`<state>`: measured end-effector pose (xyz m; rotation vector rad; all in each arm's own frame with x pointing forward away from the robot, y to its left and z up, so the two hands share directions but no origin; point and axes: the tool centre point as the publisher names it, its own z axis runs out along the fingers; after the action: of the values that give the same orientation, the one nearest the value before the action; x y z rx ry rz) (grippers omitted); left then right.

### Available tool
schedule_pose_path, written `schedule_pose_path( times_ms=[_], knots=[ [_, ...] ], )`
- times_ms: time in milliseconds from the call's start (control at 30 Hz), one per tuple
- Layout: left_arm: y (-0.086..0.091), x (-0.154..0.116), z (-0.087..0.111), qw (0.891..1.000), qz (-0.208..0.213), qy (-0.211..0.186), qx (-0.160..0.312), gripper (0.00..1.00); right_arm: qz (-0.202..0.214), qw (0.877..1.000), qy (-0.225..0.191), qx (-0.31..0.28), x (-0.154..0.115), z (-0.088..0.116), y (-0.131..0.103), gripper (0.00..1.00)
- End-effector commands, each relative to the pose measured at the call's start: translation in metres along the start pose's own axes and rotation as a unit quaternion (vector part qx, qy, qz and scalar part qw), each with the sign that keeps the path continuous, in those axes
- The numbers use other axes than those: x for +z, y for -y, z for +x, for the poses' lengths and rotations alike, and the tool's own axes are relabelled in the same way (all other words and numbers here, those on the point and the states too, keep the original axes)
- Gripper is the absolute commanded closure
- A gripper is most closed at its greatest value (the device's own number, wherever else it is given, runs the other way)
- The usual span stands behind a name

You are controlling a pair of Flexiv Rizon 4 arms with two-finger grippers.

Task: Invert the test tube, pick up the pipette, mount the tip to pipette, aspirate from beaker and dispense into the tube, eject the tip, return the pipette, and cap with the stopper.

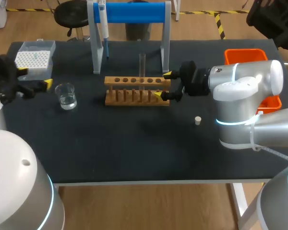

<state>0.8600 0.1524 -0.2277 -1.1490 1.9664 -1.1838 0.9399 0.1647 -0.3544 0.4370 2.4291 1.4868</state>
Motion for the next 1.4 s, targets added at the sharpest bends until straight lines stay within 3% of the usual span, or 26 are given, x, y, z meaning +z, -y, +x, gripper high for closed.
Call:
schedule_pose_path(
  times_ms=[33,200,500,1033,1400],
  knots=[
    [-0.005,-0.017,-0.011,0.995,-0.007,0.101,-0.024,0.00,-0.002,1.000,0.000,0.000,0.000,0.000,0.001,0.00],
    [-0.006,-0.003,-0.038,0.990,-0.015,0.136,-0.039,0.00,-0.002,1.000,0.000,0.000,0.000,0.000,0.001,0.00],
    [-0.006,0.035,-0.073,0.985,-0.031,0.164,-0.050,0.00,-0.002,1.000,0.000,0.000,0.000,0.000,0.001,0.00],
    [-0.009,0.110,-0.132,0.983,-0.048,0.169,-0.059,0.00,-0.002,1.000,0.000,0.000,0.000,0.000,0.001,0.00],
    [-0.024,0.152,-0.168,0.982,-0.057,0.168,-0.070,0.00,-0.002,1.000,0.000,0.000,0.000,0.000,0.001,0.00]
  ],
)
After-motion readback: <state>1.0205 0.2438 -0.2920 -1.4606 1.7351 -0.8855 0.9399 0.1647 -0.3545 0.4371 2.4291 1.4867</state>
